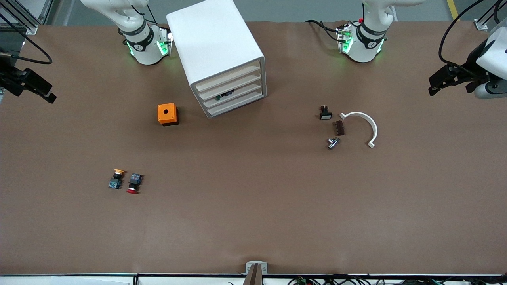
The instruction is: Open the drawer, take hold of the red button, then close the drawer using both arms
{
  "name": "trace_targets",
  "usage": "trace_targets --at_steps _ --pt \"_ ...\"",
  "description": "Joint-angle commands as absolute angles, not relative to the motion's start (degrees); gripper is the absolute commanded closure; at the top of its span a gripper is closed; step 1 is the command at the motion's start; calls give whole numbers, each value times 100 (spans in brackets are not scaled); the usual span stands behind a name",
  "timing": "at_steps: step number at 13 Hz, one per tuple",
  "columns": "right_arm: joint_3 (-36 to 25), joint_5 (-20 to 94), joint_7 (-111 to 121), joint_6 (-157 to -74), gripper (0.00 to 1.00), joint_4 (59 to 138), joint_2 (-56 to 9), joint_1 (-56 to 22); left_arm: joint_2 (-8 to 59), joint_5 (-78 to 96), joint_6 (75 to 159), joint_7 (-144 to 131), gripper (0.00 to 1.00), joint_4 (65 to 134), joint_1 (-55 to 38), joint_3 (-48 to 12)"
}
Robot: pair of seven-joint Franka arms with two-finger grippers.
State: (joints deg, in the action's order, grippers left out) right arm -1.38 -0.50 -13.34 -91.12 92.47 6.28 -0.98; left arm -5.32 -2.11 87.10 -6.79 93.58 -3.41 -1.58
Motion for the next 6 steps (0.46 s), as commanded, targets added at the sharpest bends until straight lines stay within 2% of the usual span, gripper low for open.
trace_targets --at_steps 1,6 --pt "-53 -123 -1424 -9000 0 9229 694 0 -747 -193 8807 -589 0 9528 -290 -158" --pt "-62 -123 -1406 -8965 0 9229 694 9 -738 -202 8719 -580 0 9632 -343 -220"
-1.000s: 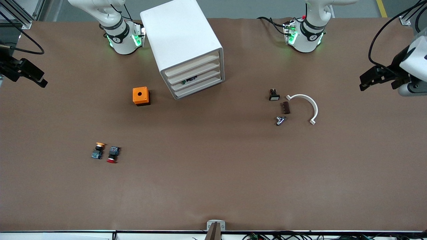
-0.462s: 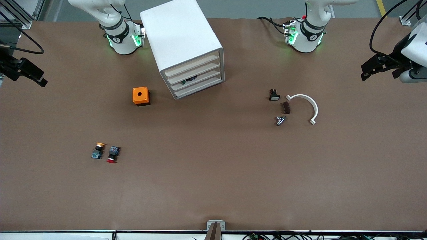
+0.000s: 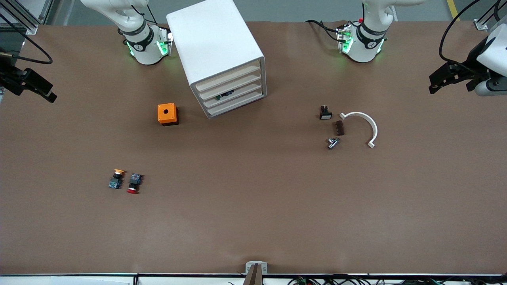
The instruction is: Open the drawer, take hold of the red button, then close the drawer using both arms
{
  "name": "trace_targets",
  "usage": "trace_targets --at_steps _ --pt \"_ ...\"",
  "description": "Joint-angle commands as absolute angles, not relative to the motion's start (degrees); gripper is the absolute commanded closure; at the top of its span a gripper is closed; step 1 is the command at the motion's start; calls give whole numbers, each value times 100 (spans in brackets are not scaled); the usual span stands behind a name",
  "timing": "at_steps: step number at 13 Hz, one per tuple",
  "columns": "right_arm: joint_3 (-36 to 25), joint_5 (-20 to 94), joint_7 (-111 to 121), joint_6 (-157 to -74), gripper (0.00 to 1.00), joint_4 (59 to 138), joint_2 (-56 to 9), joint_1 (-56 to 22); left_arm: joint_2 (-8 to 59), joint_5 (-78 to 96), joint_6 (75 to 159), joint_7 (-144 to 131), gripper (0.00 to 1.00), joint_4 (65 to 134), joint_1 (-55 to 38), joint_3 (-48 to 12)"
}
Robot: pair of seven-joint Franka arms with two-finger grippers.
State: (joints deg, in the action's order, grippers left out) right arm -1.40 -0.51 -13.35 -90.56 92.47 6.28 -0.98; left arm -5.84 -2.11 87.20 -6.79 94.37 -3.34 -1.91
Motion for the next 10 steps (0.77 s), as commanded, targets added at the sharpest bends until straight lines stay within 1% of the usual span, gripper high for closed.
trace_targets --at_steps 1,2,3,5,7,8,10 --pt "-62 -123 -1406 -8956 0 9229 694 9 -790 -202 8606 -580 0 9685 -343 -385" --pt "-62 -123 -1389 -8956 0 9229 694 9 -930 -211 8500 -667 0 9825 -299 -604" --pt "-62 -123 -1371 -8947 0 9237 694 9 -1010 -220 8638 -677 0 9965 -290 -676" --pt "-62 -123 -1371 -8938 0 9229 686 9 -985 -185 8710 -571 0 9862 -229 -607" --pt "-62 -123 -1380 -8843 0 9237 686 9 -984 183 8701 -484 0 9861 25 -493" --pt "-62 -123 -1371 -8842 0 9237 686 9 -984 219 8692 -283 0 9879 200 -501" --pt "-70 -123 -1362 -8859 0 9237 686 9 -984 220 8623 -53 0 9774 229 -510"
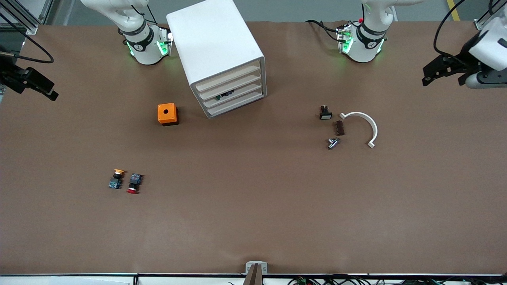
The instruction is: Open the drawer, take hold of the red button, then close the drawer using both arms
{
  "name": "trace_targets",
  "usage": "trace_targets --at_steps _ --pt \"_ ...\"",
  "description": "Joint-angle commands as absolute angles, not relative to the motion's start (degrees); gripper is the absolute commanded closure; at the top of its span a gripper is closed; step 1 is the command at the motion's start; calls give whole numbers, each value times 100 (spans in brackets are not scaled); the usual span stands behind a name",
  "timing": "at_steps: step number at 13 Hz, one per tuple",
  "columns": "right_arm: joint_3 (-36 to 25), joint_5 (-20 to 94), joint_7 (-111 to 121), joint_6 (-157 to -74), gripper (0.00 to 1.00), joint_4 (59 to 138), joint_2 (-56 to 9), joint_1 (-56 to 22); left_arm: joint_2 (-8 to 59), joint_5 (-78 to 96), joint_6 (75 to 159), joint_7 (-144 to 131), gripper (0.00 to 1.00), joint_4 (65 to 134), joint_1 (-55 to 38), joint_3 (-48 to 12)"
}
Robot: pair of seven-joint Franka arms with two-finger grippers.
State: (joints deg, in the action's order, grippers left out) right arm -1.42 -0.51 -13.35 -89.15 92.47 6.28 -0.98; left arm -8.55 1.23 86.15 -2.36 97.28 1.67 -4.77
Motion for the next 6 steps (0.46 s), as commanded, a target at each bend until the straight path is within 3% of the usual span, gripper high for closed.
trace_targets --at_steps 1,6 --pt "-70 -123 -1362 -8868 0 9237 686 9 -976 194 8535 -53 0 9747 229 -510" --pt "-70 -123 -1362 -8895 0 9237 677 9 -870 -25 8473 -97 0 9536 176 -711"
